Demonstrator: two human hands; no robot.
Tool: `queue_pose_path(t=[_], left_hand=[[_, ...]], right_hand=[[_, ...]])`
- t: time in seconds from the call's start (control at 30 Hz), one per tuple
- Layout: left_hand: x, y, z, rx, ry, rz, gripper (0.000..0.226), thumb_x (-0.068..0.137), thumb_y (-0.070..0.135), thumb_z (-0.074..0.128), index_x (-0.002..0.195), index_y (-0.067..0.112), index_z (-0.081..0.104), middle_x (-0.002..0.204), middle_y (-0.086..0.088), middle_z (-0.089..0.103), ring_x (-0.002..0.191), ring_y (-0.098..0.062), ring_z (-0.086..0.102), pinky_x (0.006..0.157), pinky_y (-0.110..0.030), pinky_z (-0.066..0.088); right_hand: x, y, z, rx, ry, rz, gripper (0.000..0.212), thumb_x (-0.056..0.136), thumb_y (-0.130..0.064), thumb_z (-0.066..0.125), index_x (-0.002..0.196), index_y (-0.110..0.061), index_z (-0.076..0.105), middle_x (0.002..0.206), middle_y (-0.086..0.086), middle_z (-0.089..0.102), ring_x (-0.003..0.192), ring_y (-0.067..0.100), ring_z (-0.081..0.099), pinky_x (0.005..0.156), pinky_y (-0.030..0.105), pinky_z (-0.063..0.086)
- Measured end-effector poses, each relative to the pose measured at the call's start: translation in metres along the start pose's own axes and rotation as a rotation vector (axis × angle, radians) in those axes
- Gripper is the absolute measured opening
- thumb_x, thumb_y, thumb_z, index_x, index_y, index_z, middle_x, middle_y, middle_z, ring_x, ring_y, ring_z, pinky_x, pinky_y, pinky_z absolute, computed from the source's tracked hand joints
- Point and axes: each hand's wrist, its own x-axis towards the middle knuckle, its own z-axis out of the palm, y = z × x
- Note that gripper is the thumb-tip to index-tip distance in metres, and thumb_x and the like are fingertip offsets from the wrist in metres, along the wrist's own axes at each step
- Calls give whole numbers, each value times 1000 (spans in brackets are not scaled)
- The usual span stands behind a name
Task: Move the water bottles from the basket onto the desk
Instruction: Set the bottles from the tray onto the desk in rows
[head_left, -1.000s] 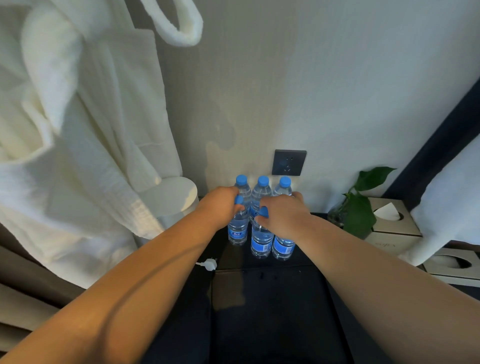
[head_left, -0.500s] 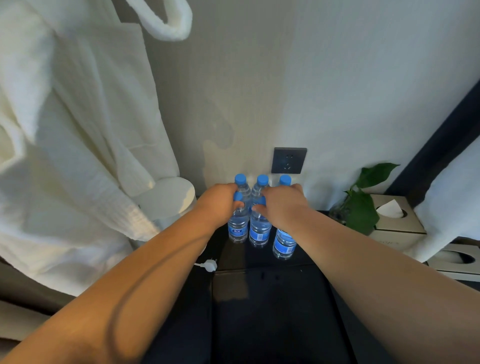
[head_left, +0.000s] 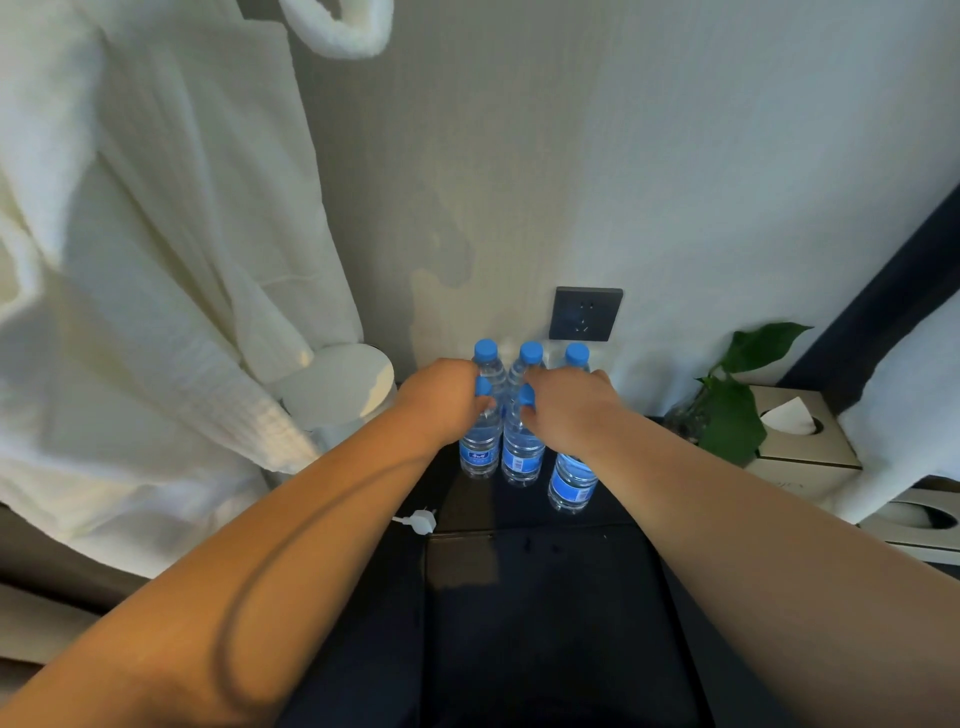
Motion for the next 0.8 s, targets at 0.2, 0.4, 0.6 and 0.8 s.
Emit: queue_pose_path(t=[0.2,0.4,0.6,0.8], left_hand=[[-2,6,-6,-8,-48,-26,21,99,27,63,107,9,69,101,-13,69,90,-28,66,73,-35,47],[-3,12,-7,5,-82,-55,18,99,23,64,109,10,69,104,-13,69,93,-28,66,79,-36,50],[-5,12,-10,-25,-63,-64,21,98,26,63,111,11,69,107,-13,70,96,-30,66,87,-43,55],[-4,21,-10,57,-116,-145,29,101,29,62,125,11,64,120,-14,67,109,-32,65,97,-43,53]], right_hand=[[4,-3,-3,-39,-9,38,20,103,-44,51,104,-24,50,76,-6,49,82,23,52,82,38,33],[7,-2,-1,-81,1,114,29,103,-52,50,103,-24,59,73,-5,52,80,21,55,89,39,35],[-4,-1,3,-24,63,23,39,101,-38,51,135,-21,50,74,-6,44,80,25,51,72,38,37],[2,-1,0,-55,34,53,30,101,-24,54,130,-18,55,73,-3,43,81,24,53,66,37,41]])
